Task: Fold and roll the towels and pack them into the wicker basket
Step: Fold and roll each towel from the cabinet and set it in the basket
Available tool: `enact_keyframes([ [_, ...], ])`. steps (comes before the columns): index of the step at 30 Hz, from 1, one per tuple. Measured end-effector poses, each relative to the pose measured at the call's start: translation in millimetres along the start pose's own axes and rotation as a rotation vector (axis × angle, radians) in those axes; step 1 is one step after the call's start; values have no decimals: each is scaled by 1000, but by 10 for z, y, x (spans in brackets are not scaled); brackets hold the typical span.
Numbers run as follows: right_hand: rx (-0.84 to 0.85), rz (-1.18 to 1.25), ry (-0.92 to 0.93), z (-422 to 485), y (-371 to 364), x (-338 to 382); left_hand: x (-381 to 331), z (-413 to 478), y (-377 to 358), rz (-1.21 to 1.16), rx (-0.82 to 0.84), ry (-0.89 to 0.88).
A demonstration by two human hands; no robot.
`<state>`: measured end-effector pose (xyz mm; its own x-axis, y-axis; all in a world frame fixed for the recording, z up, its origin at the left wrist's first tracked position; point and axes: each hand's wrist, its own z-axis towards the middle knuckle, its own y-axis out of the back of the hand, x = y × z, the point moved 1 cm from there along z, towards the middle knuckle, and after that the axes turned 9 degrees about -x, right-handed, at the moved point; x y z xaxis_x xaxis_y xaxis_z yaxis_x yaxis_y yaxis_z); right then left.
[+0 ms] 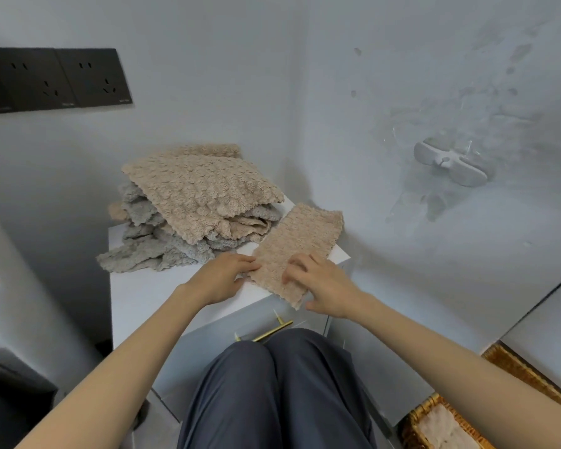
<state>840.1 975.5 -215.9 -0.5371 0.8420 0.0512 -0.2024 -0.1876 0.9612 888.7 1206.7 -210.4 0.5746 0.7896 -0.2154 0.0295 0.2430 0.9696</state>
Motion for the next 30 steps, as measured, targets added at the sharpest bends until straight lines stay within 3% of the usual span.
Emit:
enact_keyframes([
  [7,-242,-54,-41,-60,-179,85,-49,-30,-43,19,2,36],
  [13,-220,-58,54,-122,-95,24,-63,-75,-71,77,-34,24],
  [18,-147,-209,92,-142,-155,91,-47,-65,-73,218,-76,-35],
  [24,-122,-466,74,-111,-281,135,5,-117,-128,277,16,-49],
  [30,-119,-415,85,-11,-313,79,-6,-130,-147,225,56,-19],
])
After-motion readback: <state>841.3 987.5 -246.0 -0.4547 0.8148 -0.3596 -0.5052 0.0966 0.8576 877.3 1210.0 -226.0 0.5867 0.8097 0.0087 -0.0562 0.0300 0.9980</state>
